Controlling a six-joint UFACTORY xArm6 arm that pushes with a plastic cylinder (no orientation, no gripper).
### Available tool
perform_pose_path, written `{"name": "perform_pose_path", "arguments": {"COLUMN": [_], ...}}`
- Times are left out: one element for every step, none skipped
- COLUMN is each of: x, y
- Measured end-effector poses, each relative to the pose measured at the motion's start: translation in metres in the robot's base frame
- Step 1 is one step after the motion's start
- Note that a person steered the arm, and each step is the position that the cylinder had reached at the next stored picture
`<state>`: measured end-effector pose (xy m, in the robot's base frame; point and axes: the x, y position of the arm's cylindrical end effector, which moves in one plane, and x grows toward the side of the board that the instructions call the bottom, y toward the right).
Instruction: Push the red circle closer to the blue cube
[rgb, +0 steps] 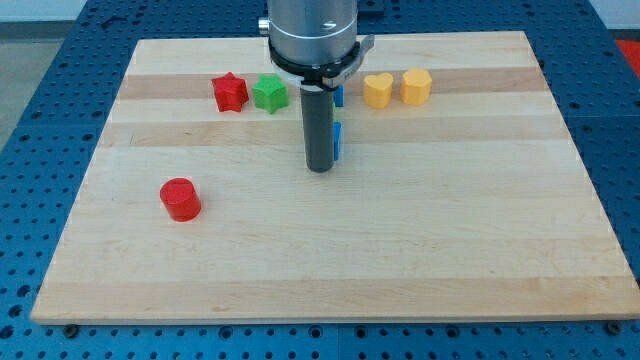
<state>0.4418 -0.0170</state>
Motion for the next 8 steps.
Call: {"name": "perform_pose_path", "arguments": {"x": [0.02, 0.038, 0.058, 0.094, 0.123, 0.134, 0.135, 0.138], "y": [0.005, 0.006, 0.015, 0.033, 0.048, 0.048, 0.043, -0.004]}}
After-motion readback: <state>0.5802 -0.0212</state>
